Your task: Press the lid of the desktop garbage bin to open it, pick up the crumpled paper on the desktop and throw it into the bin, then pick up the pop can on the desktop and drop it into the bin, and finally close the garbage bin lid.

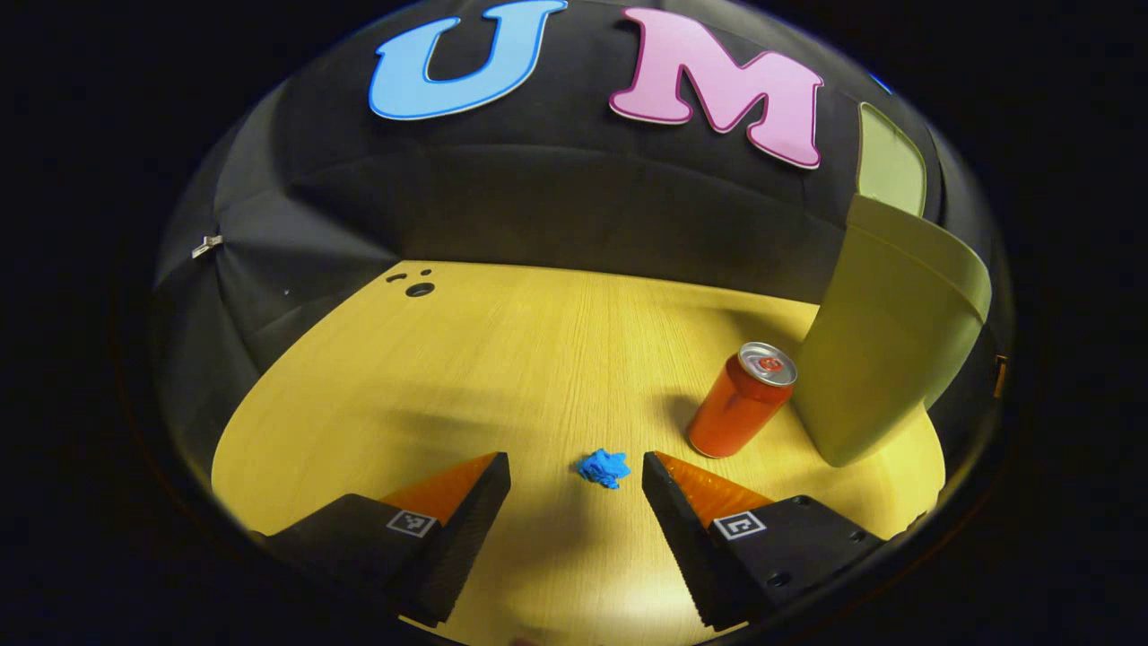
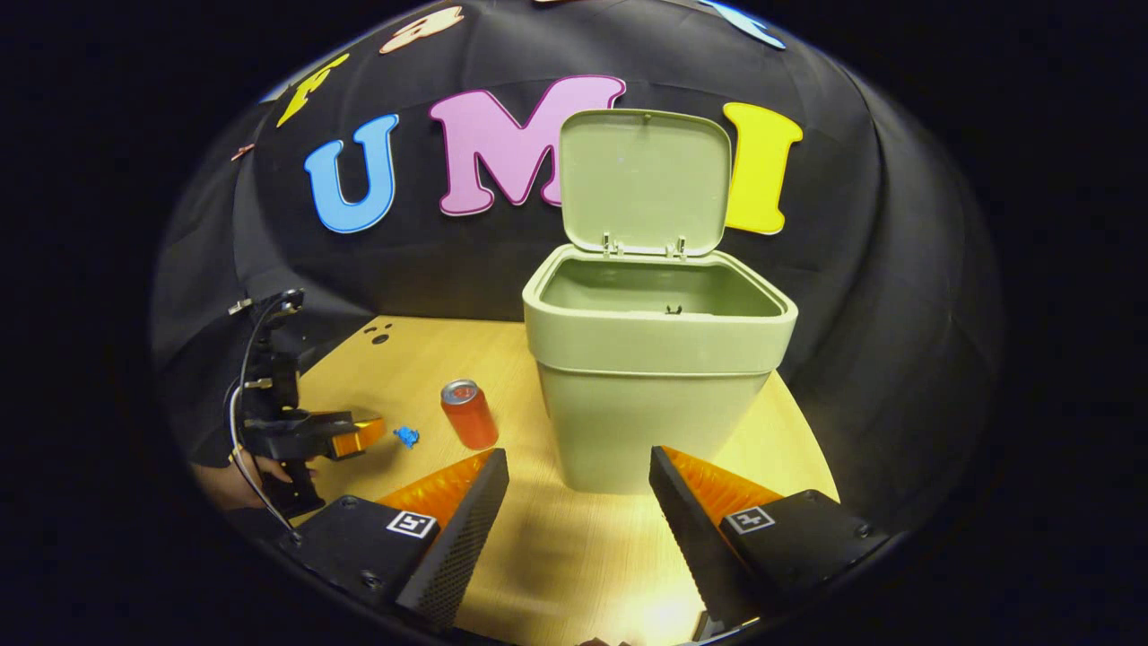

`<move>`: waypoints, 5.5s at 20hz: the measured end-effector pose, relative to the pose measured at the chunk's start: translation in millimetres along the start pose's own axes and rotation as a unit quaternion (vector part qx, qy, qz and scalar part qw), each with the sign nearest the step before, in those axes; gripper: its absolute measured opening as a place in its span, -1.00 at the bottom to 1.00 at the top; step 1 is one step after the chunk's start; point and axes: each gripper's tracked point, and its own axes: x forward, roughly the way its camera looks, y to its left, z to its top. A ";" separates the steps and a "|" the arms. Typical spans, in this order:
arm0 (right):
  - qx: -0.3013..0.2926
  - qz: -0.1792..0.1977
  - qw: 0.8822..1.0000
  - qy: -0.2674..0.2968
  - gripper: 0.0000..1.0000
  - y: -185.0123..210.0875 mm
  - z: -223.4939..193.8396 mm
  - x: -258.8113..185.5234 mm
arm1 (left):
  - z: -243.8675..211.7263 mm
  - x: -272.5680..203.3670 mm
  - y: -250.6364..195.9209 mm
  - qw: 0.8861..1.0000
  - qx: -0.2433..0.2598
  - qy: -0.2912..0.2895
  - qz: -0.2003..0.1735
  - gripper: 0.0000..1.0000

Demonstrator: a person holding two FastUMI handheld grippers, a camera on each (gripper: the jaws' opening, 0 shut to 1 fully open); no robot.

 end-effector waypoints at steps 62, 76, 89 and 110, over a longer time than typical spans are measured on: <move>0.062 -0.001 0.998 -0.003 0.98 -61.1 -33.0 10.6 | 209.0 -113.2 -302.7 0.940 0.080 -0.167 -0.286 -0.37; 0.052 -0.005 0.999 0.003 0.99 -75.8 -43.0 4.8 | 185.9 -89.8 -357.7 0.931 0.081 -0.133 -0.330 0.19; 0.038 0.007 0.999 0.012 0.98 -37.1 -49.6 1.4 | 155.5 -115.9 -179.2 0.972 0.069 -0.162 -0.158 0.92; -0.057 0.051 0.997 0.029 0.99 136.1 -67.6 91.6 | -32.1 -186.5 62.3 0.998 0.015 -0.061 -0.013 0.92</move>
